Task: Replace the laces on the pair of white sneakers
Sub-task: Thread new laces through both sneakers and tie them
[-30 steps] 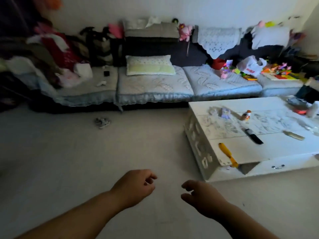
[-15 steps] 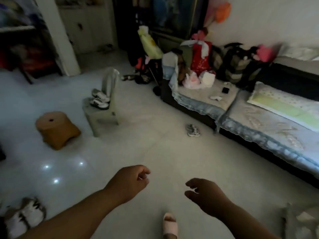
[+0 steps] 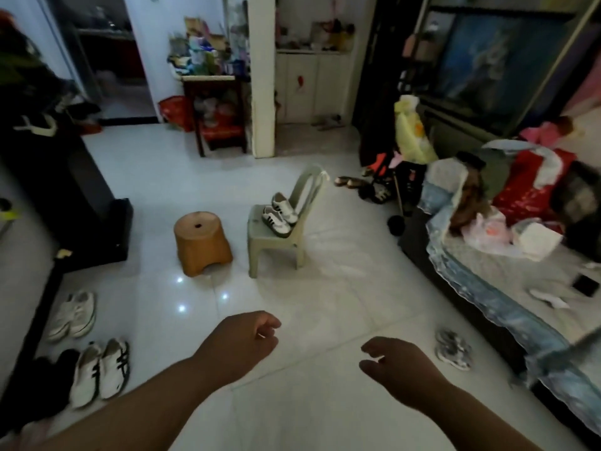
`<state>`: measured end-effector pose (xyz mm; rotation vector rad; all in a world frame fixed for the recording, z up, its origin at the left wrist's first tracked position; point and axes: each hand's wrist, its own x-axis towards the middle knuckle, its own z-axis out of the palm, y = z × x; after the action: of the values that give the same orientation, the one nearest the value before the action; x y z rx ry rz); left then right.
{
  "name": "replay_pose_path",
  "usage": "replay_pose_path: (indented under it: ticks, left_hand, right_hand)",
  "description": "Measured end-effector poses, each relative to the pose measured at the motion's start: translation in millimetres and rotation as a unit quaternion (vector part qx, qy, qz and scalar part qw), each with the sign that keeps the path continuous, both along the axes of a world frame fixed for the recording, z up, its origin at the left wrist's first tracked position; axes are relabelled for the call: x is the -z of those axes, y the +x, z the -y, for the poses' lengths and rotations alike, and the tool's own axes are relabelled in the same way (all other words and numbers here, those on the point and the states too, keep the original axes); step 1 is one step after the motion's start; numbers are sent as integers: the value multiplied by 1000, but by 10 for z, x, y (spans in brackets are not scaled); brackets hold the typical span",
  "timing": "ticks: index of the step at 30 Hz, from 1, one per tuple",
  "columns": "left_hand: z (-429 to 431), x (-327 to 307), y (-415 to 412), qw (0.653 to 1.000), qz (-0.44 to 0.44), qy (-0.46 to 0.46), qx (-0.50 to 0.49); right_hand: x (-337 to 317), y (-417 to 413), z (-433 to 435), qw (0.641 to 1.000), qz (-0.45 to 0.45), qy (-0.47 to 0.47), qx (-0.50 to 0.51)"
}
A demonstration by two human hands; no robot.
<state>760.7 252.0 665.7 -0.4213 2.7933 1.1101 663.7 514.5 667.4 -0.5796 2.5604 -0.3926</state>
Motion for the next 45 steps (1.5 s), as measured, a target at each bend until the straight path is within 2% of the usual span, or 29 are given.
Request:
replay_pose_path:
  ticks: [6, 12, 20, 30, 38, 45]
  left_hand:
    - [479, 148, -458, 999, 15, 6, -46]
    - [1382, 346, -1235, 998, 30, -2, -47]
    - [2805, 237, -2453, 998, 58, -23, -32]
    - [3896, 360, -4069, 996, 75, -30, -34]
    - [4584, 295, -5758, 994, 79, -54, -60]
    - [4752, 172, -6863, 995, 79, -57, -16]
  right_hand:
    - [169, -681, 626, 998, 26, -5, -51]
    - [340, -1523, 1602, 997, 31, 5, -68]
    - [388, -2671, 3089, 998, 38, -4, -48]
    - [554, -4354, 4300, 998, 47, -4, -31]
    - [495, -6048, 5019, 998, 56, -11, -41]
    - [421, -6938, 5234, 997, 71, -27, -16]
